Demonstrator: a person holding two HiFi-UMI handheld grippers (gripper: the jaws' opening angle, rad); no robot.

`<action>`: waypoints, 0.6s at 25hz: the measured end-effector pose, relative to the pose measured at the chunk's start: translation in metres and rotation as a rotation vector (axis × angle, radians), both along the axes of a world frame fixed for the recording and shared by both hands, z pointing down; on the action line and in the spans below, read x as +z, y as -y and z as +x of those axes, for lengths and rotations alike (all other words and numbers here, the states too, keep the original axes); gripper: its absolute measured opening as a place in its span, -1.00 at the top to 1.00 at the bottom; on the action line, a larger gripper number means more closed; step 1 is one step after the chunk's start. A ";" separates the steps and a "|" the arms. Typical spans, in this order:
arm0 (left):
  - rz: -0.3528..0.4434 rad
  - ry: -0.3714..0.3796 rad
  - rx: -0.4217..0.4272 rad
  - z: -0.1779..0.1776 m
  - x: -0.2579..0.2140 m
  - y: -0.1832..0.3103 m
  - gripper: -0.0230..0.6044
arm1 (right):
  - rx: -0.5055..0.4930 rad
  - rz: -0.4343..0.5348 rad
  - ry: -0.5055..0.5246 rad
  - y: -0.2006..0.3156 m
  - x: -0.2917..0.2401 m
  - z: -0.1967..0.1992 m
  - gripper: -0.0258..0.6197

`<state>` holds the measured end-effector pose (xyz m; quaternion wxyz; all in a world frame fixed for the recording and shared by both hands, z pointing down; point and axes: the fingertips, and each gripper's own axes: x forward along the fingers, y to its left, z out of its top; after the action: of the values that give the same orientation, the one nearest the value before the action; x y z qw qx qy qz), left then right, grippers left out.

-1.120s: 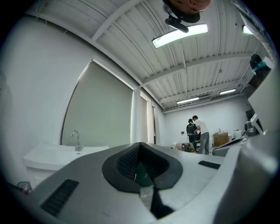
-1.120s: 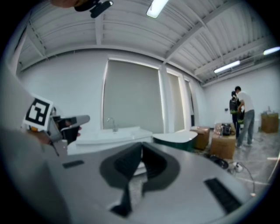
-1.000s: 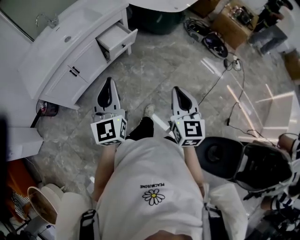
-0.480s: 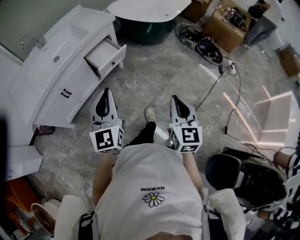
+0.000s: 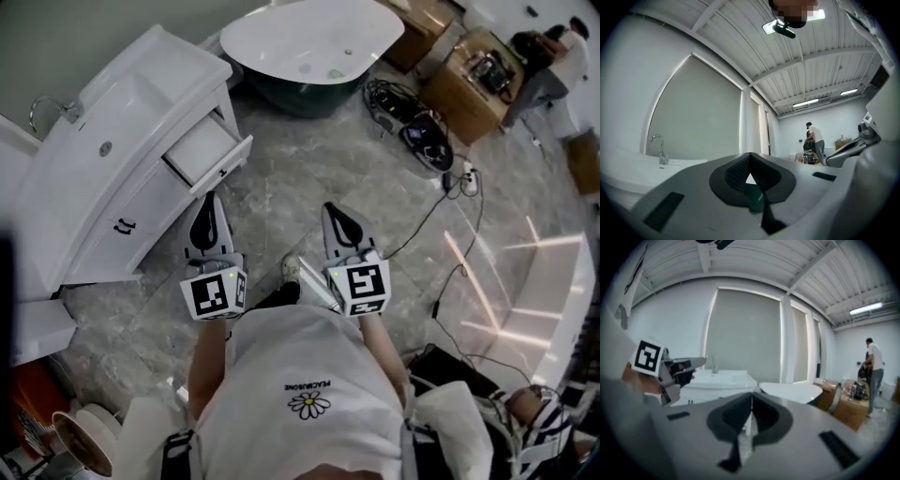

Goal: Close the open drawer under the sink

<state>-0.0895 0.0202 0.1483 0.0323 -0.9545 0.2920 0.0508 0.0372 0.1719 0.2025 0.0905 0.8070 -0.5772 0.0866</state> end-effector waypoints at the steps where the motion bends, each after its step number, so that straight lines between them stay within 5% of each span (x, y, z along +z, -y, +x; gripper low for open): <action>1: -0.013 -0.011 -0.025 0.009 -0.002 0.011 0.86 | -0.024 -0.003 -0.013 0.014 -0.005 0.011 0.83; 6: -0.048 -0.057 -0.141 0.038 -0.010 0.056 0.86 | -0.133 -0.008 -0.077 0.075 -0.027 0.049 0.83; 15: -0.061 -0.059 -0.442 0.012 -0.011 0.085 0.86 | -0.425 0.033 -0.084 0.158 -0.030 0.036 0.83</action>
<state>-0.0779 -0.0648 0.1376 0.0050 -0.8659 0.4965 0.0615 0.0732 0.0134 0.1730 0.1174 0.6713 -0.7315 0.0225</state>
